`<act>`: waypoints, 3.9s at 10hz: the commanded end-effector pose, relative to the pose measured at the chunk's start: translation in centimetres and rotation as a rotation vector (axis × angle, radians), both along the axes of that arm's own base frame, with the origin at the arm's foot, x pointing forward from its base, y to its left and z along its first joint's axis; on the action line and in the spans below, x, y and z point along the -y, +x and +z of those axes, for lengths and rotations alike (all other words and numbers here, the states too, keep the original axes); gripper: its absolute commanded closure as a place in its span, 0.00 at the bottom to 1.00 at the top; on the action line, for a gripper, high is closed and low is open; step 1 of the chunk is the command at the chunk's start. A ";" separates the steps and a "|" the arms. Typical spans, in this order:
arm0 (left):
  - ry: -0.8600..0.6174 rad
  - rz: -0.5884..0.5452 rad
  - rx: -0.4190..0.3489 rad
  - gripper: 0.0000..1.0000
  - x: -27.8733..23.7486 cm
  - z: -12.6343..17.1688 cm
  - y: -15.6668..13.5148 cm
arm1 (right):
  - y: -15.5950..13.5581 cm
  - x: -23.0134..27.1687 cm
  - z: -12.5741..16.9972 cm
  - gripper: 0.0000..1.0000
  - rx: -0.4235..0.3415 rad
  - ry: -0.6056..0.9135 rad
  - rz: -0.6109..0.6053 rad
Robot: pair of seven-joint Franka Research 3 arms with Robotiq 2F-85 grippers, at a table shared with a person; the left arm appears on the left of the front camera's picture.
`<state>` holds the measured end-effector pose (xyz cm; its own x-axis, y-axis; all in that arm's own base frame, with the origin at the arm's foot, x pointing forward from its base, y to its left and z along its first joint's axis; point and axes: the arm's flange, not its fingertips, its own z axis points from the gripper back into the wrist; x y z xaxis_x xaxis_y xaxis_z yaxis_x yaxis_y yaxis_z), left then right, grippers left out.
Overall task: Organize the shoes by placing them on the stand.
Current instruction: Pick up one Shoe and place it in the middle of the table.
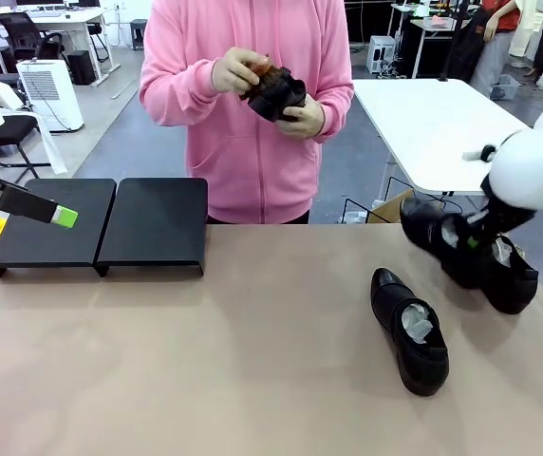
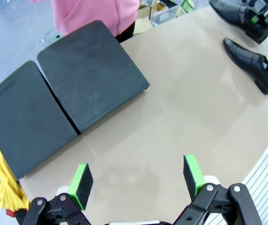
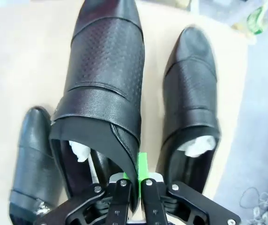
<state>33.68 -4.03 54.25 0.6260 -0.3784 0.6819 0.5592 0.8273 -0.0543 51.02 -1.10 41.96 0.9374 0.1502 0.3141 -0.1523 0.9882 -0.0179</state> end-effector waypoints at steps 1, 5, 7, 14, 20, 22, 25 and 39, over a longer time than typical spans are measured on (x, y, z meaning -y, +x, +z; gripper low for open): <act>0.005 -0.006 0.002 0.00 -0.1 0.0 0.0 | -1.4 -0.6 5.1 1.00 0.157 0.024 -0.063; 0.005 -0.006 0.002 0.00 -0.1 0.0 0.0 | -5.6 -3.7 12.3 1.00 0.163 0.151 -0.074; 0.005 -0.006 0.002 0.00 -0.1 0.0 0.0 | -9.8 -6.3 14.1 1.00 0.087 0.083 0.006; 0.005 -0.006 0.002 0.00 -0.1 0.0 0.0 | -9.3 -8.6 12.5 1.00 0.050 0.101 -0.015; 0.005 -0.006 0.002 0.00 -0.1 0.0 0.0 | -19.5 -25.1 8.7 1.00 -0.115 0.257 0.010; 0.005 -0.006 0.002 0.00 -0.1 0.0 0.0 | -20.4 -28.8 3.4 1.00 -0.148 0.286 -0.084; 0.005 -0.006 0.002 0.00 -0.1 0.0 0.0 | -20.7 -31.3 -0.9 1.00 -0.057 0.347 -0.221; 0.005 -0.006 0.002 0.00 -0.1 0.0 0.0 | -19.4 -26.1 0.0 0.00 -0.331 0.271 -0.155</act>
<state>33.67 -4.05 54.26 0.6258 -0.3792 0.6816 0.5589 0.8275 -0.0528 31.12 28.25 39.53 0.9892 -0.0989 0.1085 0.0641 0.9560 0.2864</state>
